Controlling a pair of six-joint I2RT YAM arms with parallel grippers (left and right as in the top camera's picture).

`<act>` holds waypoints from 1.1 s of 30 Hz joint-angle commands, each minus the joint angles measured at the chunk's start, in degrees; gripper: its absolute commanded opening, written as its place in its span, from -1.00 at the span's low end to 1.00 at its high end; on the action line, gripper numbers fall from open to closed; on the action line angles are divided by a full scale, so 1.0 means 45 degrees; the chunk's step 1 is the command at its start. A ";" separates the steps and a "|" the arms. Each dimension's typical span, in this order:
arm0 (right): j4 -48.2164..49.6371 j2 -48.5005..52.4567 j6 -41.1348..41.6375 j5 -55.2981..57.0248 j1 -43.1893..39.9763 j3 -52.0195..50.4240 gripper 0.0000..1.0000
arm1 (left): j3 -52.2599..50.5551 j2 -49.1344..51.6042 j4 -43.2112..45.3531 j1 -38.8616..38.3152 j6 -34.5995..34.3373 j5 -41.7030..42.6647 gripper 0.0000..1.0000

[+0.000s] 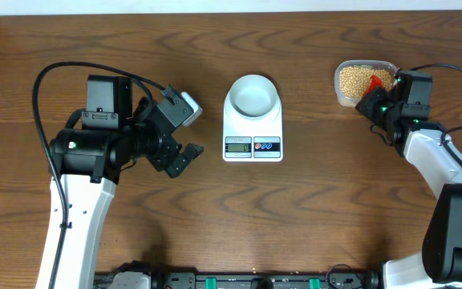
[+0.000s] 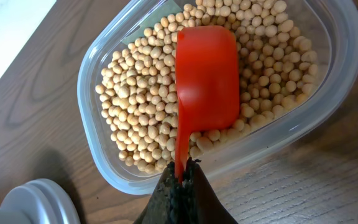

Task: Scoop item into bowl and weigh 50g on scale

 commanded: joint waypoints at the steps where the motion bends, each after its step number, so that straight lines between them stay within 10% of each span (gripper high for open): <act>1: -0.0277 0.0243 0.0214 -0.0797 0.0102 0.0044 -0.98 | 0.0219 -0.0097 -0.0029 0.0053 0.0121 0.0209 0.96; 33: -0.0311 0.0243 0.1462 -0.2579 -0.0461 0.0044 -0.98 | 0.0219 -0.0092 -0.0034 0.0053 0.0121 0.0209 0.96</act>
